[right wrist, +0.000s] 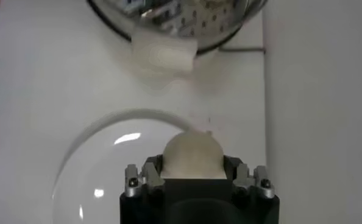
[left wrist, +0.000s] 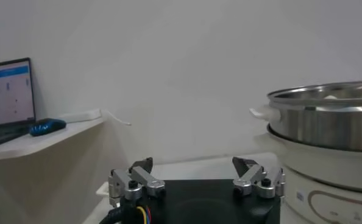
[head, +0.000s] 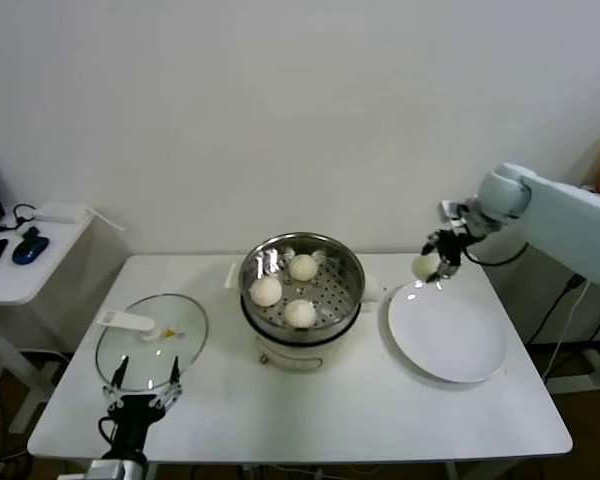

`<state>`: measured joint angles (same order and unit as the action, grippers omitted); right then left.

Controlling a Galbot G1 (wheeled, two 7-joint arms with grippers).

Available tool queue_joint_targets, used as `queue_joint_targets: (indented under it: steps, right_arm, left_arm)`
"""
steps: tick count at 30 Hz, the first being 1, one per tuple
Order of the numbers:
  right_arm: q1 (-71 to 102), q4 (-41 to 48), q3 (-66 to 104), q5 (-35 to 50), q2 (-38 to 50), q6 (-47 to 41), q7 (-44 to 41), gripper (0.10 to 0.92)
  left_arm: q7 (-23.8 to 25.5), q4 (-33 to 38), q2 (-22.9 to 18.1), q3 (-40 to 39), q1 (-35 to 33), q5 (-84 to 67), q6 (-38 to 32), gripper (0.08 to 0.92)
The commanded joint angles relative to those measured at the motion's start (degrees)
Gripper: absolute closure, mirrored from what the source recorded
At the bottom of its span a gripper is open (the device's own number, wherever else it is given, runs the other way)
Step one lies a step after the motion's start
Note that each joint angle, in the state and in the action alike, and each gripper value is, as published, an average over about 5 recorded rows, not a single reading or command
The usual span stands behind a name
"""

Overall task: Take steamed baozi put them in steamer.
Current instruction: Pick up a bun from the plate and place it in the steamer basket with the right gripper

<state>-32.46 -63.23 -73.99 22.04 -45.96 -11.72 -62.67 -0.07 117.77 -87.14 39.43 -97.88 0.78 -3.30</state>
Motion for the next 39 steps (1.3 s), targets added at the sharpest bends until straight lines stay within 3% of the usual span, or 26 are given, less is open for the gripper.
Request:
queue_joint_targets:
  steps: [1, 16, 39]
  right_arm:
    - [-17.42, -3.02, -15.45, 19.75, -12.2, -3.9, 1.11, 0.366]
    - [-8.68, -0.17, -13.22, 19.48, -24.41, -5.62, 3.67, 0.355]
    - [-1.11, 2.65, -13.48, 13.55, -24.15, -5.2, 4.7, 0.32]
  left_arm:
    - [-0.06, 1.41, -0.79, -1.37, 0.17, 0.13, -0.11, 0.177]
    - [-0.06, 4.36, -0.42, -1.81, -0.62, 0.02, 0.24, 0.177]
    - [-0.2, 2.67, -0.61, -2.05, 0.52, -0.19, 0.26, 0.177]
